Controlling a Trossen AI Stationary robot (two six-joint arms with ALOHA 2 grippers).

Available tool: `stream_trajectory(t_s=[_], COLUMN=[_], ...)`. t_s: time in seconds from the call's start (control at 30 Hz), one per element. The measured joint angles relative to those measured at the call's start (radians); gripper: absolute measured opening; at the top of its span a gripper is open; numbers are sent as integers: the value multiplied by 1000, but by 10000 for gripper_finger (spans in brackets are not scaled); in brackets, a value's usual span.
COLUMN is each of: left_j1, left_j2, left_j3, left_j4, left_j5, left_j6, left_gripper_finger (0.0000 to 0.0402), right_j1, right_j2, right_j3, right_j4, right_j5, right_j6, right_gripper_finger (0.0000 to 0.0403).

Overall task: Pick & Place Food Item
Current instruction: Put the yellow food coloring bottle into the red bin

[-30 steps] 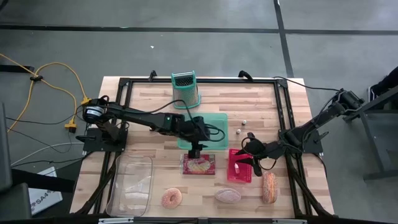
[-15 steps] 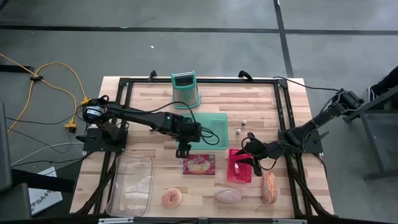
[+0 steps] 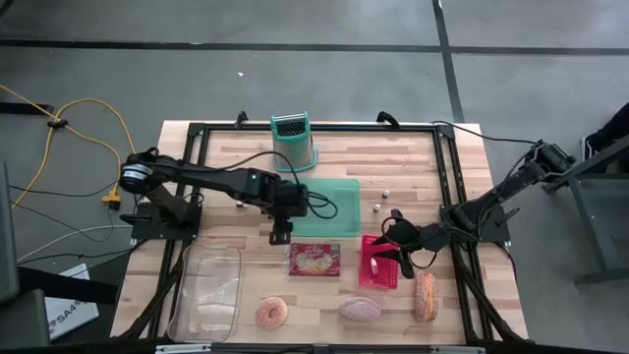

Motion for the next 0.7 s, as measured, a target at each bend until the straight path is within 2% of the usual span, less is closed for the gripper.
stream_trajectory(t_s=[0.2,0.5,0.7], left_j1=[14,73,139], left_j2=[-60,-250,-347], left_j3=[-52,-274,-375], left_j4=[-40,35,34], left_j5=[-7,-9,-9], left_j6=[-26,-54,-68], left_gripper_finger=[205,205,205], right_j1=[0,0,0], right_j2=[0,0,0], right_j3=[0,0,0], right_j4=[0,0,0], right_j5=[0,0,0], right_j6=[0,0,0], right_gripper_finger=[128,128,128])
